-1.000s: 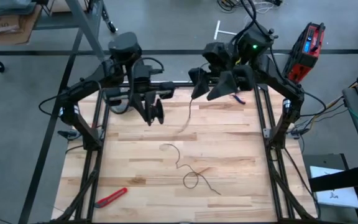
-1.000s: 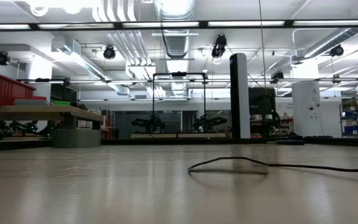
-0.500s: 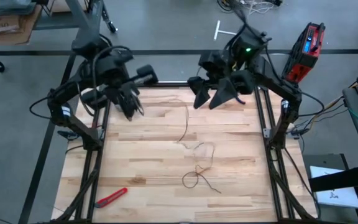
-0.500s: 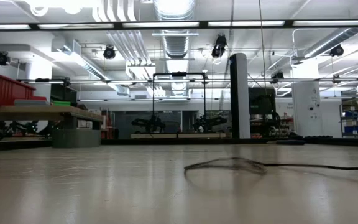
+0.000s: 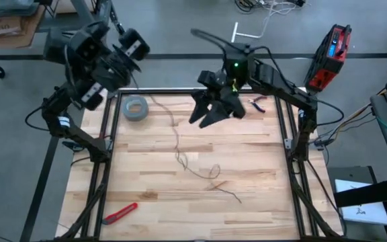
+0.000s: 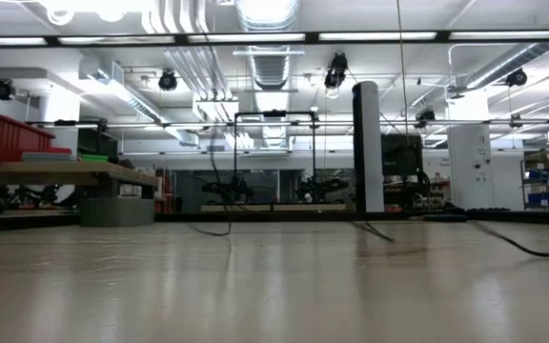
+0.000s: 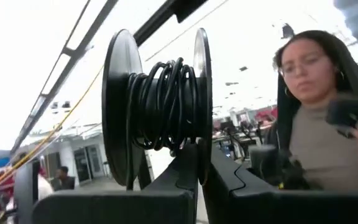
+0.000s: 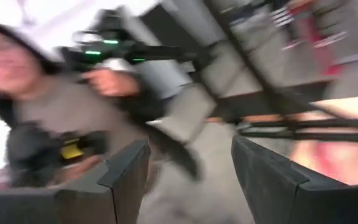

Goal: Coil cords
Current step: Coil the black wire on the black spool

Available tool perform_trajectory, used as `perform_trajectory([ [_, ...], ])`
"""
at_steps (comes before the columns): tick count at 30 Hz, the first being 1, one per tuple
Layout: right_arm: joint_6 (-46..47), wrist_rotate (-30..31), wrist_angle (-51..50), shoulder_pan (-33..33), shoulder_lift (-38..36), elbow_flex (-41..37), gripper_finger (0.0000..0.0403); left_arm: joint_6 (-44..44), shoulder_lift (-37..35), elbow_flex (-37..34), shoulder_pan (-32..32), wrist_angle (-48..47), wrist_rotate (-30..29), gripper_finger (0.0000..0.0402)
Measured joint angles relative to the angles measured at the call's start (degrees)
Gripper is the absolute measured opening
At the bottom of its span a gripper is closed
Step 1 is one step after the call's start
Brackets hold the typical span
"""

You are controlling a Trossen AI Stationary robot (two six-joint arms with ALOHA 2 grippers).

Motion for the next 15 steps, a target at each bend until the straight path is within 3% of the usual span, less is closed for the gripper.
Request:
perform_trajectory([
  [3,-12.55,12.21,-10.59,0.02,-0.43,0.02,0.0215,-1.58,-1.96,0.00,2.06,-3.15,-0.07,0.0000],
  [7,-24.07,37.40,-24.85,0.58,-0.42,0.02,0.0207,3.57,-5.42,0.00,4.01,-13.59,-3.82,0.0000],
  [10,-24.99,50.25,-30.03,1.63,0.81,0.02,0.0206,15.40,-9.07,0.00,4.40,-29.77,-14.18,0.0000],
  [13,-22.82,55.94,-29.15,3.18,2.31,-0.44,0.0206,25.17,-12.86,0.00,4.44,-46.69,-29.12,0.0000],
  [15,-21.40,58.45,-26.58,3.86,2.85,-0.47,0.0205,26.91,-14.54,0.00,4.44,-55.81,-37.97,0.0000],
])
